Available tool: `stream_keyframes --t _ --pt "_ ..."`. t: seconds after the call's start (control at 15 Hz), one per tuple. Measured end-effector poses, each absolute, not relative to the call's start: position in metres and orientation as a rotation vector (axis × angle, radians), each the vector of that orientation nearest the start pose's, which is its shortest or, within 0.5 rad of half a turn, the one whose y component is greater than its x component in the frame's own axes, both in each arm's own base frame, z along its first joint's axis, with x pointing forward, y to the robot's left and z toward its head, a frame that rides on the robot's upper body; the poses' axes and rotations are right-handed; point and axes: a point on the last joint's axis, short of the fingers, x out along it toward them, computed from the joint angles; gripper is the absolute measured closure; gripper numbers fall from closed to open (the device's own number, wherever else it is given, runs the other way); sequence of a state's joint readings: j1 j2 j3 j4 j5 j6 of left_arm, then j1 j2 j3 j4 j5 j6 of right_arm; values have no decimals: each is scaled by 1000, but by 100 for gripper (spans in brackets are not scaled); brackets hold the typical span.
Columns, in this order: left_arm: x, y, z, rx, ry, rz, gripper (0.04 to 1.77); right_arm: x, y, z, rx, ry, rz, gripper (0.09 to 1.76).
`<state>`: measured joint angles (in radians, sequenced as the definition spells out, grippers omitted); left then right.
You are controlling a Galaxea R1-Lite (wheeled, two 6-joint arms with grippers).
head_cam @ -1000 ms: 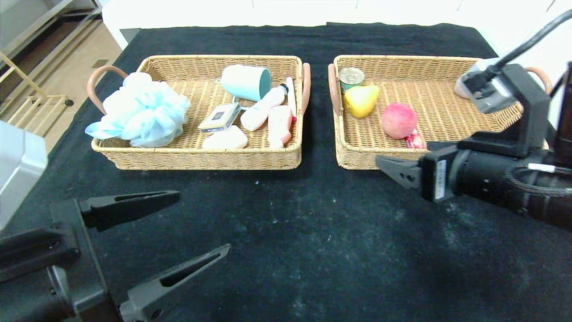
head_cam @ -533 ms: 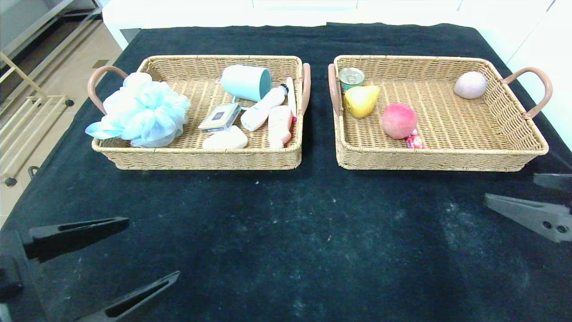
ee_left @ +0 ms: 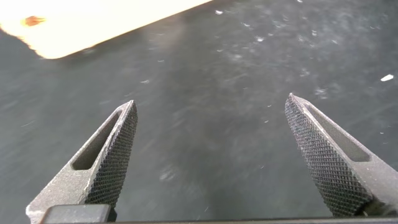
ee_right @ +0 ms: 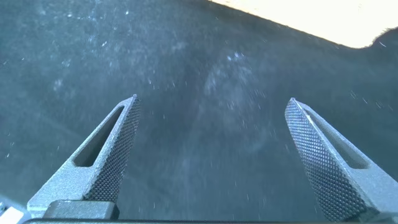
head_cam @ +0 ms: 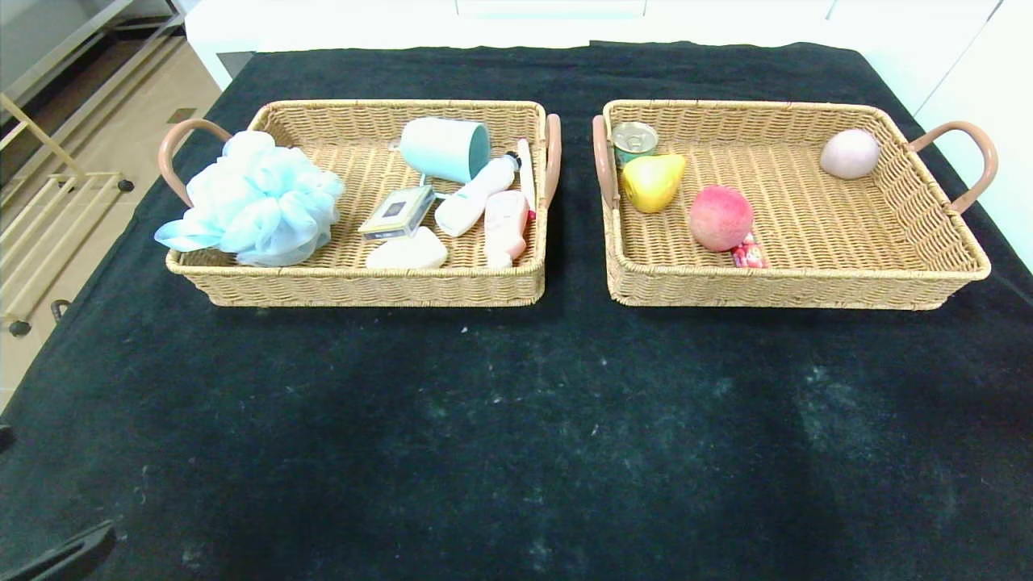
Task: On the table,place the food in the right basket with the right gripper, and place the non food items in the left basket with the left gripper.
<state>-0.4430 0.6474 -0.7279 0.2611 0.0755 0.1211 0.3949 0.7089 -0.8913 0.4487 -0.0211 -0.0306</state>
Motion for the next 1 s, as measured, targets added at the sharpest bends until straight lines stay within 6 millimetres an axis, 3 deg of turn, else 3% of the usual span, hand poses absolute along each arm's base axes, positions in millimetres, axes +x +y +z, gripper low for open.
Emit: stream_keyframes --t 0.27,0.53,0.73,1.0 --pt "-9 3 254 164 125 -309 9 -17 -6 261 -75 268 295 15" --pt "-43 8 256 156 100 -274 9 -52 -11 244 -64 296 181 15" --pt "-64 9 253 156 94 -252 9 -69 -7 230 -54 319 114 15" --pt "-75 9 237 150 95 -283 9 -81 -1 196 -33 327 126 15"
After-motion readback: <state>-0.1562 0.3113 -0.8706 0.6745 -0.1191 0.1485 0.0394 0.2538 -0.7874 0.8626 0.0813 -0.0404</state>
